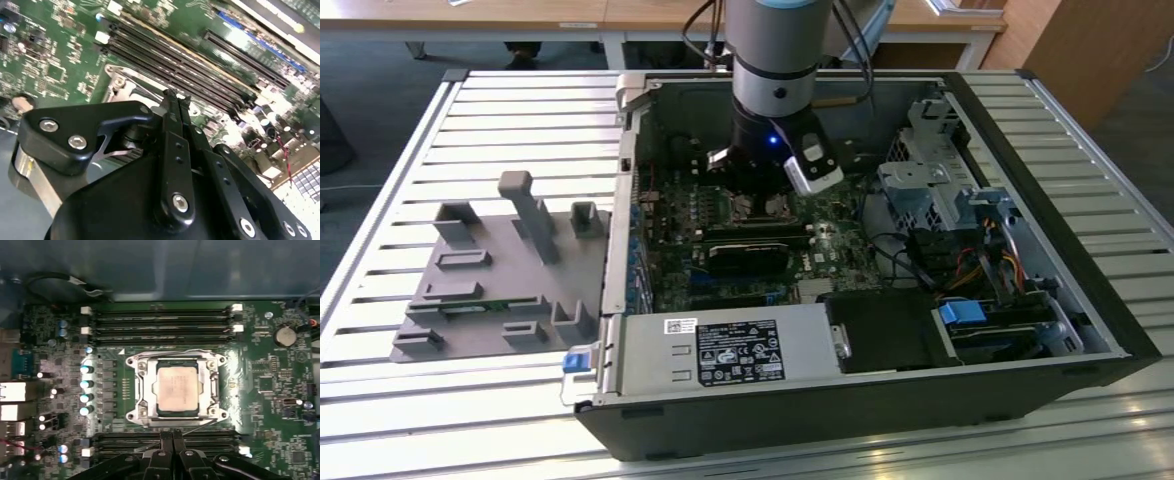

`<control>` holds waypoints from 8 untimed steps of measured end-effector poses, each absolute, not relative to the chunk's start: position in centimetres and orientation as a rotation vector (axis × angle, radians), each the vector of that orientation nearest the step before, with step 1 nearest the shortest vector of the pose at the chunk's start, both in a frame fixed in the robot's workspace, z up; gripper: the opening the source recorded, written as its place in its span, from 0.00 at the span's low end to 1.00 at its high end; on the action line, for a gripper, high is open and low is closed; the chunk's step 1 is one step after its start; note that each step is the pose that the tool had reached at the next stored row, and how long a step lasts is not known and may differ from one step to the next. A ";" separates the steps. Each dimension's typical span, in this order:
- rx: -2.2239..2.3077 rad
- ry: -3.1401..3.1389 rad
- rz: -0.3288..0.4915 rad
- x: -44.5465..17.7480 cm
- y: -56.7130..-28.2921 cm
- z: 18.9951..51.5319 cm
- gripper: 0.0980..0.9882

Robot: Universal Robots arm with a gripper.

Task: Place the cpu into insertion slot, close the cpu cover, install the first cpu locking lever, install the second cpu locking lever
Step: 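Install the second cpu locking lever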

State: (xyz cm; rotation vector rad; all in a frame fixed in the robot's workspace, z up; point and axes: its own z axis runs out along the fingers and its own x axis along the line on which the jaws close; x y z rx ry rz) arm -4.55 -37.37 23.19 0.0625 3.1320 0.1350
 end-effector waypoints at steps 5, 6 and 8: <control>0.062 3.132 0.135 -4.7 -37.4 22.6 0.06; 0.062 3.132 0.136 -4.8 -37.4 22.4 0.06; 0.063 3.132 0.152 -4.8 -37.5 22.4 0.06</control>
